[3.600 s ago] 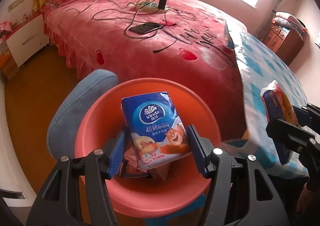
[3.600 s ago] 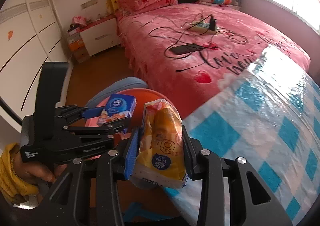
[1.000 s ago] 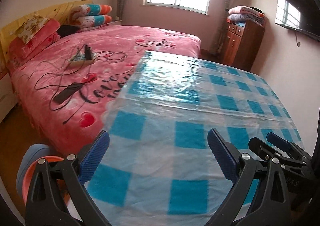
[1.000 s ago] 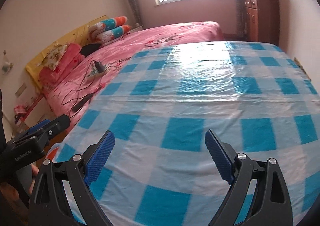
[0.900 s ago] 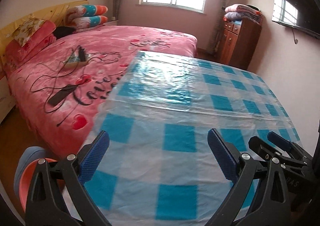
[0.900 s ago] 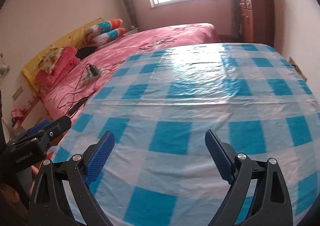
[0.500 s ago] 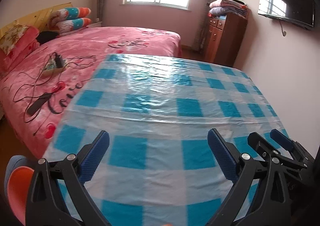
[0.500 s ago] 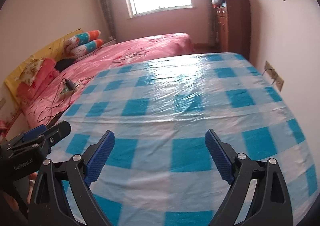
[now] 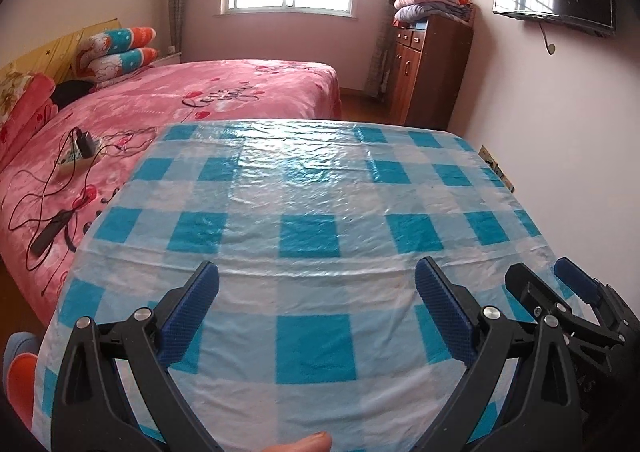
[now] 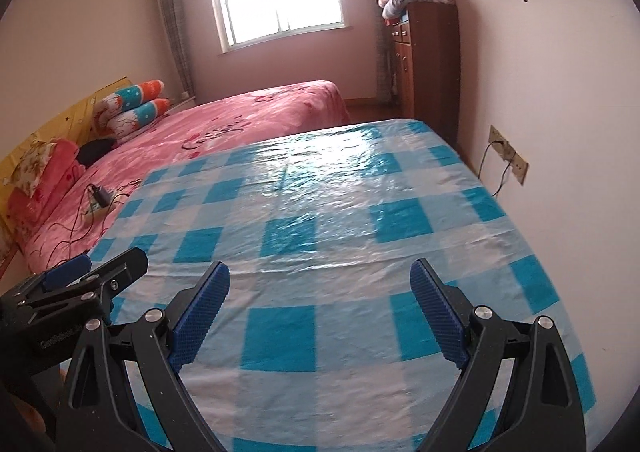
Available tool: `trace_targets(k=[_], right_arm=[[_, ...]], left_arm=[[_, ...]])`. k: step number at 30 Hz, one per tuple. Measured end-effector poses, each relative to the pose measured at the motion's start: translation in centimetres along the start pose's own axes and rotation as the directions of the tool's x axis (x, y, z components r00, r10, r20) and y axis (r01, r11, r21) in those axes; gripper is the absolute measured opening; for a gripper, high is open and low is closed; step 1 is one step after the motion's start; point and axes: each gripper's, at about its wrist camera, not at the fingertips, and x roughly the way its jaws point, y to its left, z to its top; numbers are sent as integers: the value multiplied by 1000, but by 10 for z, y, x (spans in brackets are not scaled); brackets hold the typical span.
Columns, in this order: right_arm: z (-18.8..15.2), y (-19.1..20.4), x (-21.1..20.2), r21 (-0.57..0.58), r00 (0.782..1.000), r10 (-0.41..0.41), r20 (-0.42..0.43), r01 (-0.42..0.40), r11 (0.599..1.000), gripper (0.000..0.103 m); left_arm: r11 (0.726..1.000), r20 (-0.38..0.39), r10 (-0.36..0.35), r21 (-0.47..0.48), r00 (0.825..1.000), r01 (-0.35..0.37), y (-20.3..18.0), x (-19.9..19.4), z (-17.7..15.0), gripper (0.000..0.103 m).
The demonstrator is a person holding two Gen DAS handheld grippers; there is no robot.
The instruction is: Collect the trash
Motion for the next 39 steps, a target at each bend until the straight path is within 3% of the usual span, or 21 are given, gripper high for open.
trace_targets(k=[12,39], right_arm=[[2,-18,2,8,999,-41,10,41,999,92],[-3,-12,15,-25,999,-41,-30,40,999,94]], left_arm=[[998,13,44,36,999,-45,-21,8,1,99],[998,-4,61,-10,998,-61,-10,15,-6,99]])
